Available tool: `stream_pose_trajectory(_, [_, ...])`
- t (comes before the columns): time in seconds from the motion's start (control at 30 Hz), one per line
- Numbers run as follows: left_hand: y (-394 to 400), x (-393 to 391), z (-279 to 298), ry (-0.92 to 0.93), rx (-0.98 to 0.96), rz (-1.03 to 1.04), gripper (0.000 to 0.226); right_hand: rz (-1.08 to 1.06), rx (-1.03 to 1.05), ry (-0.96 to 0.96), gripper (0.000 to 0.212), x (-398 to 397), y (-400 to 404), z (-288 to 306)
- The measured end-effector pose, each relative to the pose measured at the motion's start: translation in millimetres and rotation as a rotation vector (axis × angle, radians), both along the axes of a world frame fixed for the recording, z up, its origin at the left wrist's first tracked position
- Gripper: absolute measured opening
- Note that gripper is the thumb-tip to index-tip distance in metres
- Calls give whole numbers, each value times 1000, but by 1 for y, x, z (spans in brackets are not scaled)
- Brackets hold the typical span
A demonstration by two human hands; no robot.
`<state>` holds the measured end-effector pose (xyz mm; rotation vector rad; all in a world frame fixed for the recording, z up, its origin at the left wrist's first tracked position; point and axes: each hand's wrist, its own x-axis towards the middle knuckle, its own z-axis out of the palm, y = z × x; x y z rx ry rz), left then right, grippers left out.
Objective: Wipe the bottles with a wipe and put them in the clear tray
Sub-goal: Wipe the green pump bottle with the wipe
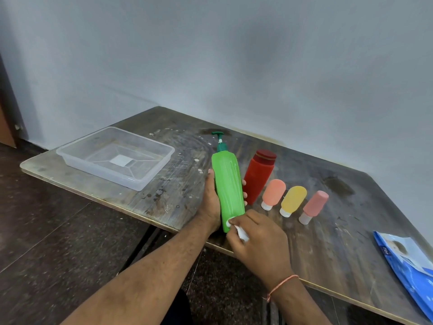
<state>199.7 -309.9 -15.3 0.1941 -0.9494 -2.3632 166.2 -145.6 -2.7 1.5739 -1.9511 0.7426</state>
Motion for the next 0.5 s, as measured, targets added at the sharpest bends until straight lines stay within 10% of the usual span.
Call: stream_pose_trajectory(0.5, [11, 4, 12, 9, 14, 66, 92, -58, -43, 11, 14, 8, -11, 4])
